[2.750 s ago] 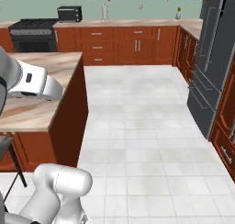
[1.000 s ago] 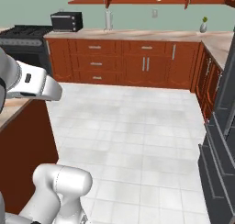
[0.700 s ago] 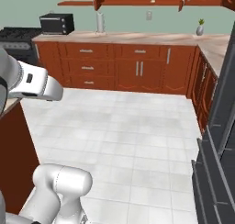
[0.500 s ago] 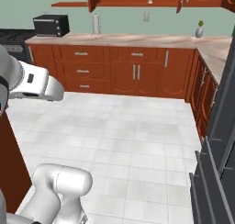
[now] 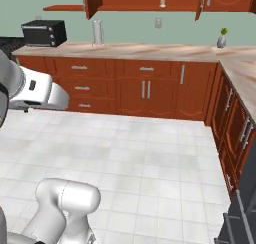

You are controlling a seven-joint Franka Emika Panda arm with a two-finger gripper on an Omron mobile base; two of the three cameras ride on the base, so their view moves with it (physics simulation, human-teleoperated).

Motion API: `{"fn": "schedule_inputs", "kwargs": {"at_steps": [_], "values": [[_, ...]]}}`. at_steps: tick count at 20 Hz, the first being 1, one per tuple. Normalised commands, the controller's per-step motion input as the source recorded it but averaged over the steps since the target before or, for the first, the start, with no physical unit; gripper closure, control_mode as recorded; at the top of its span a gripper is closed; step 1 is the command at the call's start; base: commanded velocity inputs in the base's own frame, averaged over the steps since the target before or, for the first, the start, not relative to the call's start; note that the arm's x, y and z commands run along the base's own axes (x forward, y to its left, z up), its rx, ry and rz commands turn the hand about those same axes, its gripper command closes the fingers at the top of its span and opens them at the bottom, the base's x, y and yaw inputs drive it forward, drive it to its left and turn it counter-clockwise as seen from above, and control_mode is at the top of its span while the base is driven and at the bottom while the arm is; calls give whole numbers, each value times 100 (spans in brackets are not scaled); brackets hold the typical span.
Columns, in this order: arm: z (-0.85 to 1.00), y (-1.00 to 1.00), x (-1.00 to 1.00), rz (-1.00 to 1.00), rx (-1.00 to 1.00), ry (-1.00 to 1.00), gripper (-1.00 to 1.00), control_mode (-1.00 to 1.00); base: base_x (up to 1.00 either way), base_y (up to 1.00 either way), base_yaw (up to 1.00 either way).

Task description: Get the candle and the wine from the cabinet and move them to the dining counter.

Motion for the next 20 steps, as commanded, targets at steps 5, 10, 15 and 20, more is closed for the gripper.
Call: {"fn": "schedule_inputs", "kwargs": {"at_steps": [5,10,15,20], "values": [[0,0,0,0,0,0,-100,100,100,0,0],[0,0,0,0,0,0,-100,100,100,0,0],[0,0,0,0,0,0,-100,100,100,-18,0],[0,0,0,0,0,0,-100,100,100,-17,0]]}}
